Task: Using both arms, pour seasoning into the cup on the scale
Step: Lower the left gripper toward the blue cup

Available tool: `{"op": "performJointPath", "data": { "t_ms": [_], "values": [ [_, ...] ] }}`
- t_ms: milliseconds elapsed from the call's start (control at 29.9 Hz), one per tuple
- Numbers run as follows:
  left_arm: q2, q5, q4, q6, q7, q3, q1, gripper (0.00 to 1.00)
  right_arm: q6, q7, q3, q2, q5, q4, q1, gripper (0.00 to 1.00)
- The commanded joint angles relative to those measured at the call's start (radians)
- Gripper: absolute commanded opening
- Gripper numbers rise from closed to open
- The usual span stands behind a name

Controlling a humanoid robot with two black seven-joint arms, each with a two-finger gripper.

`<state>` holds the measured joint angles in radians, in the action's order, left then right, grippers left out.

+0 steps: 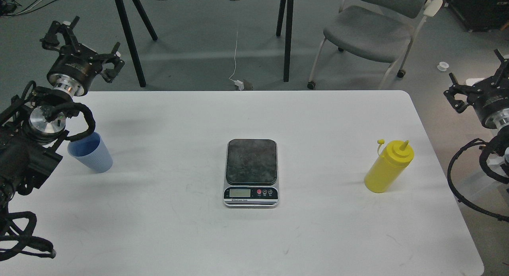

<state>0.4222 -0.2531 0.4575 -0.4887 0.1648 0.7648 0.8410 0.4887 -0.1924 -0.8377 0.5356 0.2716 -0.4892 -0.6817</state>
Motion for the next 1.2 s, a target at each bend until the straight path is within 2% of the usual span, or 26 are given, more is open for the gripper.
{"op": "performJointPath", "data": {
  "t_ms": [0, 134, 301, 502, 569, 703, 836, 1071, 1171],
  "values": [
    [0.001, 0.000, 0.001, 0.000, -0.001, -0.002, 0.004, 1.00, 0.000, 0.001, 0.002, 0.018, 0.000, -0.035, -0.006, 1.00],
    [0.003, 0.002, 0.010, 0.000, -0.002, -0.001, 0.009, 1.00, 0.000, 0.001, 0.002, 0.043, -0.002, -0.074, -0.004, 1.00],
    [0.027, 0.005, 0.078, 0.000, -0.002, -0.009, 0.010, 1.00, 0.000, 0.001, 0.000, 0.044, -0.002, -0.104, -0.004, 1.00],
    [0.190, 0.095, 0.332, 0.000, 0.001, -0.022, -0.003, 1.00, 0.000, 0.001, -0.001, 0.053, 0.000, -0.121, 0.005, 1.00],
    [0.252, 0.194, 0.421, 0.000, 0.005, -0.027, -0.008, 1.00, 0.000, -0.001, 0.000, 0.058, 0.000, -0.121, 0.007, 1.00],
    [0.369, 0.455, 0.579, 0.000, 0.068, -0.027, -0.037, 1.00, 0.000, -0.001, 0.002, 0.069, -0.002, -0.121, 0.010, 1.00],
    [0.449, 0.696, 0.670, 0.000, 0.094, -0.019, -0.085, 1.00, 0.000, 0.001, 0.002, 0.073, 0.000, -0.123, 0.014, 1.00],
    [0.530, 1.075, 0.676, 0.000, 0.104, -0.025, -0.125, 1.00, 0.000, -0.001, 0.002, 0.072, 0.000, -0.123, 0.014, 1.00],
    [0.563, 1.248, 0.675, 0.065, 0.136, -0.025, -0.149, 1.00, 0.000, -0.002, 0.002, 0.069, -0.002, -0.123, 0.016, 1.00]
  ]
}}
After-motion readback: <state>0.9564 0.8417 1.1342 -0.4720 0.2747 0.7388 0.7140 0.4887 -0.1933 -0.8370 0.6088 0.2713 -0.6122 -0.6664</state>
